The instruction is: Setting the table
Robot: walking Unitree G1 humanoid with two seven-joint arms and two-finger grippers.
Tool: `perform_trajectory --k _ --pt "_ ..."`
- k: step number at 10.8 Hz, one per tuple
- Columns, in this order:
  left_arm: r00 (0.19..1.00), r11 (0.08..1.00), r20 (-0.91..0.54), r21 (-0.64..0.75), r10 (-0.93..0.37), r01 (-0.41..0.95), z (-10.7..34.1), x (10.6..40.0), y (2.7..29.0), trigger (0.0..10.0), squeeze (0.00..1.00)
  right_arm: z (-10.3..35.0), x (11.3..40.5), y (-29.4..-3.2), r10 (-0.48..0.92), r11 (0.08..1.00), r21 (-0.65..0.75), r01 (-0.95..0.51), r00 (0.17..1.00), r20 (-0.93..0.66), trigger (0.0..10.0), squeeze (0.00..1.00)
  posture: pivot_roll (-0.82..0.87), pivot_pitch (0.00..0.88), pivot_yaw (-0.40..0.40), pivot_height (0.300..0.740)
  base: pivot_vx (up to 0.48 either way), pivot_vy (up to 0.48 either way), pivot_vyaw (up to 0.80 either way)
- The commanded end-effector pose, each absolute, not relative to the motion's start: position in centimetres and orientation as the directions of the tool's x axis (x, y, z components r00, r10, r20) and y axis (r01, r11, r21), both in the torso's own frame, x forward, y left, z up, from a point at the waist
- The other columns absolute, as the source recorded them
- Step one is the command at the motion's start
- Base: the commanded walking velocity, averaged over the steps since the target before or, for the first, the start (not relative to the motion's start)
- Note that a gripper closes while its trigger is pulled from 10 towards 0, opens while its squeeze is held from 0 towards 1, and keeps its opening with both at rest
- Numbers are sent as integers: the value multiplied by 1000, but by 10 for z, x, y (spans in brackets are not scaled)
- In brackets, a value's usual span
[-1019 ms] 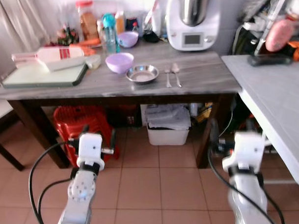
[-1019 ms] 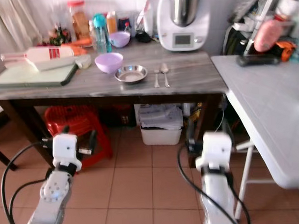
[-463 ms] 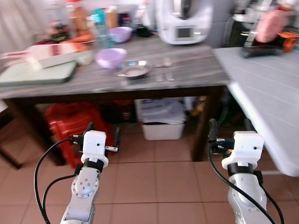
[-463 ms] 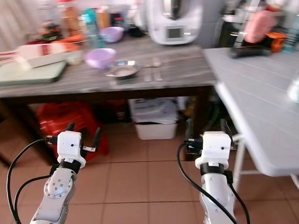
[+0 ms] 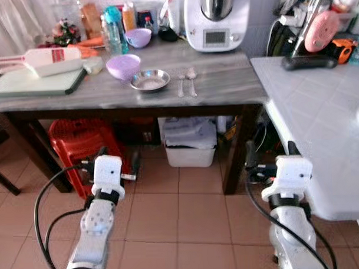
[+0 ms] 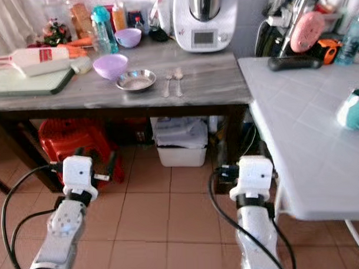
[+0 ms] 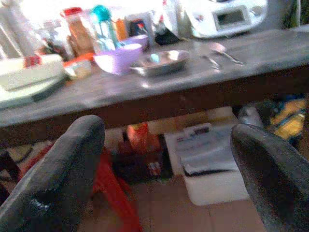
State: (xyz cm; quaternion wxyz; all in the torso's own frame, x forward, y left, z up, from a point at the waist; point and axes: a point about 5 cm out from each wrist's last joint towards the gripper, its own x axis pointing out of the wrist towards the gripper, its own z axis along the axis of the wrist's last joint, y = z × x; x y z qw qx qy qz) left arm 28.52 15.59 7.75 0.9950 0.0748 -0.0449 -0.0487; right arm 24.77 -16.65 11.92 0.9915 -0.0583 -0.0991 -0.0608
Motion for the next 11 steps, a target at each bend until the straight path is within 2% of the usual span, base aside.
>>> perform_trajectory --k 1,11 --pt "989 982 89 160 -118 103 80 287 154 10000 0 121 250 -170 -129 984 -96 152 970 208 10000 0 -35 0 47 740 0 -379 0" --pt "988 980 91 164 -125 109 82 291 150 10000 0 125 259 -175 -152 978 -107 180 961 229 10000 0 -25 0 48 740 0 -368 0"
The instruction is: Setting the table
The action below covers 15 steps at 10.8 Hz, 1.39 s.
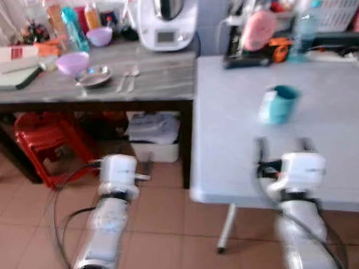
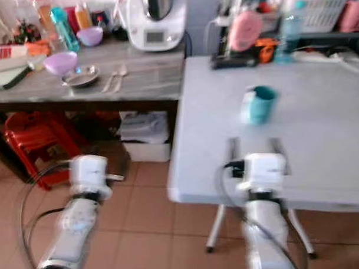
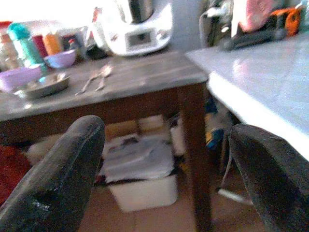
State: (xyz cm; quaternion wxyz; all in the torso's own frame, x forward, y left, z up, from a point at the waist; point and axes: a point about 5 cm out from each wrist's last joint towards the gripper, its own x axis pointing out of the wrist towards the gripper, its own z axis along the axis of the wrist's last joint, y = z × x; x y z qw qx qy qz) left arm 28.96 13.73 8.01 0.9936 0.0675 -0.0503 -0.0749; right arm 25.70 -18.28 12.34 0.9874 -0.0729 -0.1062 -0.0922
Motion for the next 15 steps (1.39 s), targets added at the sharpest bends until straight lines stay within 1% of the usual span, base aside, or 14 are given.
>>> perform_trajectory --k 1,3,5,7,9,11,13,14,15 --pt "988 980 91 165 -126 110 82 291 150 10000 0 125 259 -175 -153 978 -106 181 961 230 10000 0 -26 0 49 740 0 -364 0" --pt "988 979 88 168 -128 112 81 291 150 10000 0 125 259 -175 -156 977 -104 185 960 233 10000 0 -30 0 50 740 0 -356 0" --pt "988 978 91 174 -128 111 79 288 154 10000 0 124 257 -176 -153 978 -102 180 961 229 10000 0 -30 0 51 740 0 0 0" --pt "990 972 64 209 -127 111 67 279 167 10000 0 123 256 -171 -136 982 -100 162 964 228 10000 0 -27 0 51 740 0 0 0" --pt "990 973 87 212 -111 91 71 277 174 10000 0 120 254 -168 -126 982 -107 152 967 222 10000 0 -17 3 46 740 0 0 0" --pt "982 971 95 192 -163 142 71 275 168 10000 0 119 255 -165 -111 984 -113 137 970 216 10000 0 -12 8 42 740 0 0 0" --pt "975 967 98 181 -198 178 72 276 164 10000 0 120 257 -165 -112 984 -109 139 969 221 10000 0 -12 9 46 740 278 0 0" --pt "966 961 100 167 -239 221 72 275 159 10000 0 119 256 -165 -116 984 -105 142 968 221 10000 0 -16 9 51 740 330 0 0" --pt "964 960 101 160 -246 229 73 275 157 10000 0 119 255 -165 -117 984 -104 143 968 221 10000 0 -18 8 54 740 349 0 0"
